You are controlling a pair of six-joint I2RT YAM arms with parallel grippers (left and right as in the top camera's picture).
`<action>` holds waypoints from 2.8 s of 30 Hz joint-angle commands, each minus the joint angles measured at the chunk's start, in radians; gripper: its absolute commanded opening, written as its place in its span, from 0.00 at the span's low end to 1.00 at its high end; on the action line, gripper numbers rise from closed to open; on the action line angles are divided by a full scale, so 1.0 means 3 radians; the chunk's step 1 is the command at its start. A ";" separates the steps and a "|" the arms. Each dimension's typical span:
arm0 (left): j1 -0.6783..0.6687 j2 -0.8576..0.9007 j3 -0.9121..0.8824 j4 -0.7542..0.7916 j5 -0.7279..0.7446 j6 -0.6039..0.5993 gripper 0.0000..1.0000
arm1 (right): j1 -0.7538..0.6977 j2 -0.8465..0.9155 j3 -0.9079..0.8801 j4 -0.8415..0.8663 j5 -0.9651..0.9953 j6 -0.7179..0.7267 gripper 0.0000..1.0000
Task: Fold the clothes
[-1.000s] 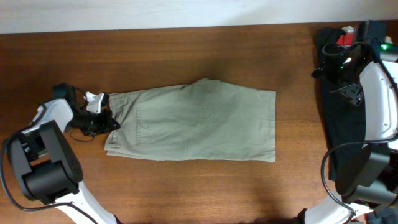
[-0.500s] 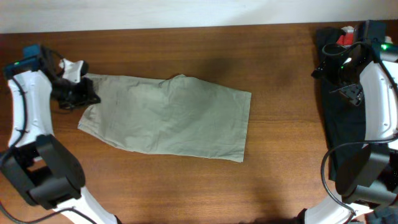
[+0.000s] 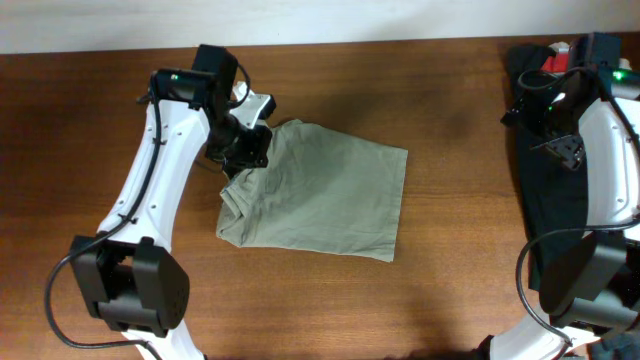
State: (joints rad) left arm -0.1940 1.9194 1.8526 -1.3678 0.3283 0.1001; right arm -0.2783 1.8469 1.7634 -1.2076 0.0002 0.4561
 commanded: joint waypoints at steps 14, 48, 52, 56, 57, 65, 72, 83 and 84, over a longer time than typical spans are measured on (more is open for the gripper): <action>-0.1019 -0.0221 0.0627 -0.0075 -0.0422 -0.0289 0.01 | -0.0013 0.0006 -0.0003 -0.0001 0.0039 -0.0010 0.99; 0.0020 -0.0200 0.0641 -0.0390 -0.1111 -0.0374 0.01 | -0.0013 0.0006 -0.0003 -0.0001 0.0039 -0.0010 0.99; -0.0163 0.0158 0.0641 -0.0125 -0.0867 -0.0373 0.00 | -0.0013 0.0006 -0.0003 -0.0001 0.0039 -0.0010 0.99; -0.0374 0.0313 0.0641 -0.0027 -0.0867 -0.0373 0.00 | -0.0013 0.0006 -0.0003 -0.0001 0.0039 -0.0010 0.99; -0.0425 0.0319 0.0641 -0.0008 -0.0867 -0.0373 0.01 | -0.0013 0.0006 -0.0003 0.0000 0.0039 -0.0010 0.99; -0.0759 0.0669 0.0640 0.0168 -0.0697 -0.0374 0.01 | -0.0013 0.0006 -0.0003 -0.0001 0.0039 -0.0010 0.99; -0.0988 0.0927 0.0640 0.0398 -0.0469 -0.0371 0.01 | -0.0013 0.0006 -0.0003 0.0000 0.0039 -0.0010 0.99; -0.1157 0.1049 0.0640 0.0628 -0.0317 -0.0373 0.01 | -0.0013 0.0006 -0.0003 0.0000 0.0041 -0.0010 0.99; -0.1193 0.1092 0.0640 0.0643 -0.0317 -0.0373 0.01 | -0.0013 0.0006 -0.0003 0.0000 0.0039 -0.0010 0.99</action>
State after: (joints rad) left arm -0.5251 2.2078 2.0266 -1.1896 0.1814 -0.0051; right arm -0.2783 1.8469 1.7634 -1.2072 0.0002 0.4557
